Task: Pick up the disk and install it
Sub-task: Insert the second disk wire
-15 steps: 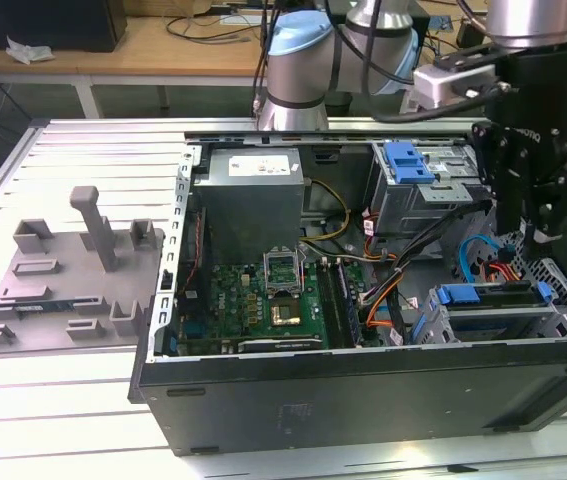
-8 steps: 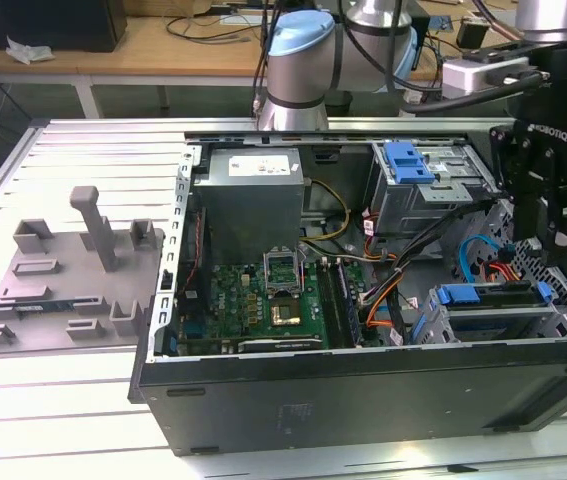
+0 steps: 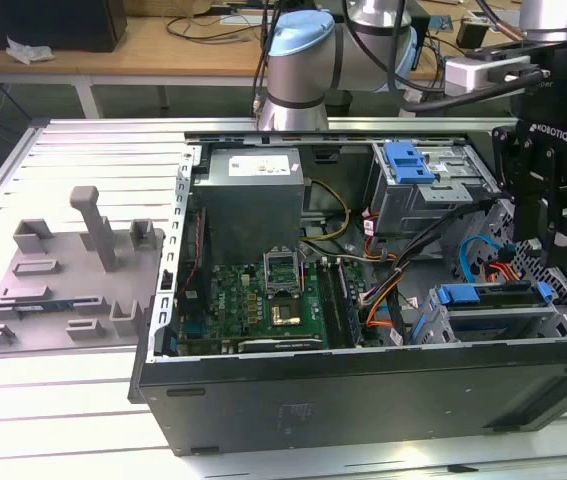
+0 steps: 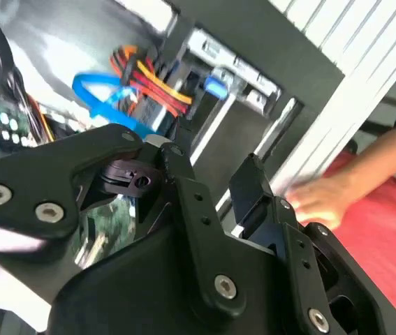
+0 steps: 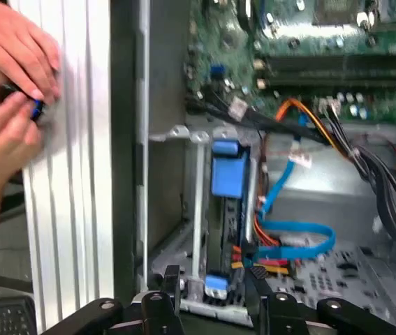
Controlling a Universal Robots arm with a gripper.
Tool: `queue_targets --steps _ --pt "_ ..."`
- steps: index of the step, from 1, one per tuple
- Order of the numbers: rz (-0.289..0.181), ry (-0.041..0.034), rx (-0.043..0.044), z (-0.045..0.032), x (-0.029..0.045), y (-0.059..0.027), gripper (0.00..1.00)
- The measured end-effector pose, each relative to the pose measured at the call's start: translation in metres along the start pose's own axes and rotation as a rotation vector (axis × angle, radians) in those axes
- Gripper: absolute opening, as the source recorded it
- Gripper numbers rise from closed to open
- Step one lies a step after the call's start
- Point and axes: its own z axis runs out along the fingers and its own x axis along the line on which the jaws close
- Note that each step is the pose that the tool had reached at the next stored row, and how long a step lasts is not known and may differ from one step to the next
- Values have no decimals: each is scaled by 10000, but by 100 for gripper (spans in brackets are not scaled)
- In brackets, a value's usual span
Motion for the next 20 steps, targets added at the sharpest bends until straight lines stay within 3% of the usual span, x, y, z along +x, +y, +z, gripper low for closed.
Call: queue_targets --steps 3,5,8,9,11,20 --pt "-211 -4 -570 -8 -24 -2 49" --pt "-531 -78 -1218 -13 -41 -4 49" --pt "-772 -159 -1746 -22 -73 -21 49" --pt "-813 -171 -1863 -26 -88 -34 49" --pt "-859 -189 -2010 -27 -132 -87 49" --pt "-345 -189 -2231 12 -194 -214 49"
